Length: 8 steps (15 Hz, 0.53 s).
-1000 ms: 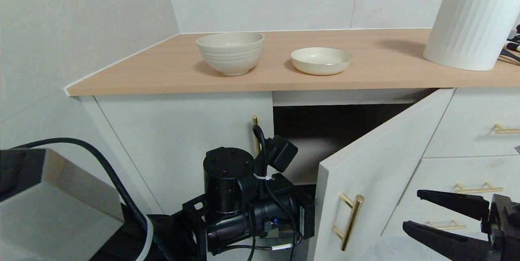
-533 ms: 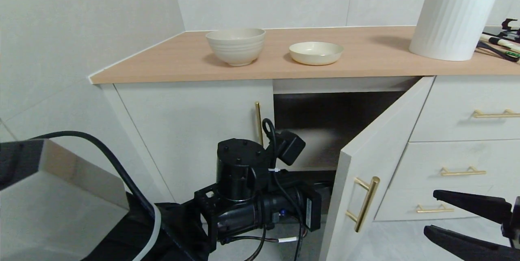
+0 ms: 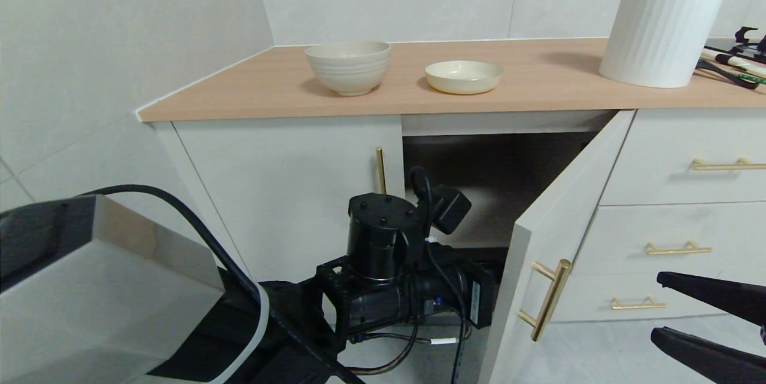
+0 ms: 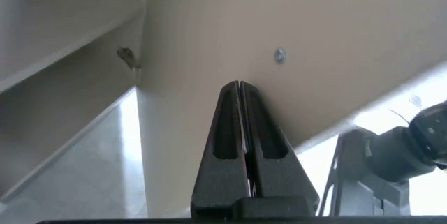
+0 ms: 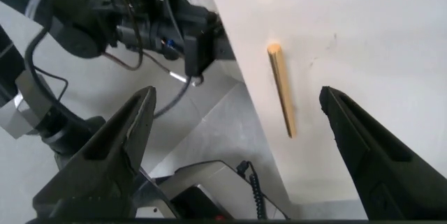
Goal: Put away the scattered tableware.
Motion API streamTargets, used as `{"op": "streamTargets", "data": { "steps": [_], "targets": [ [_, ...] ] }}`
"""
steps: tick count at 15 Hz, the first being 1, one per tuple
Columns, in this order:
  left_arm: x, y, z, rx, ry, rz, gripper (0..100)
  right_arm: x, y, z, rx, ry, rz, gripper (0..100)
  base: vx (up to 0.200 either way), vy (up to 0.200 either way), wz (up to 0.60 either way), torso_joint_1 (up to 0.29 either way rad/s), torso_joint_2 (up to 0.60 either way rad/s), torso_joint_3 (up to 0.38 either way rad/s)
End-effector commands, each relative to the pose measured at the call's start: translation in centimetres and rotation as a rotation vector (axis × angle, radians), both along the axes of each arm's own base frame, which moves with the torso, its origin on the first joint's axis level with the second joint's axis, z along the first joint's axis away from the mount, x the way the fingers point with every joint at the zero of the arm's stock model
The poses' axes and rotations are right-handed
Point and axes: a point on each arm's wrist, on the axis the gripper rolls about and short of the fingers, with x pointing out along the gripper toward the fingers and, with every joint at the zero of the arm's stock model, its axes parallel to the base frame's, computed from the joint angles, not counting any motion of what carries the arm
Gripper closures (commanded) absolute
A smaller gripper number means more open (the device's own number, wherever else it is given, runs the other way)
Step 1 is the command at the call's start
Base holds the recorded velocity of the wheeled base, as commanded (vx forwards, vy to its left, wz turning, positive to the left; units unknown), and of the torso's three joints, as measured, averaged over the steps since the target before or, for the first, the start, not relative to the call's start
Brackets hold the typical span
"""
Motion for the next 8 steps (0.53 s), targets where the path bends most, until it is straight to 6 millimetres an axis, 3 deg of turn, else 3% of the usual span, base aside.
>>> {"op": "streamTargets", "data": {
  "steps": [1, 4, 8],
  "targets": [
    [-0.1, -0.6, 0.2, 0.001, -0.003, 0.001, 100, 0.0, 0.0, 0.1, 0.002, -0.003, 0.001, 0, 0.000, 0.000, 0.00, 0.000, 0.00, 0.000],
    [0.1, -1.6, 0.2, -0.003, -0.008, -0.004, 100, -0.1, -0.1, 0.1, 0.004, -0.005, 0.001, 0, -0.200, 0.000, 0.00, 0.006, 0.00, -0.001],
    [1.1, -2.7, 0.0, -0.015, -0.023, 0.012, 100, -0.2, -0.1, 0.4, 0.015, -0.020, 0.001, 0, 0.000, 0.000, 0.00, 0.000, 0.00, 0.000]
  ]
}}
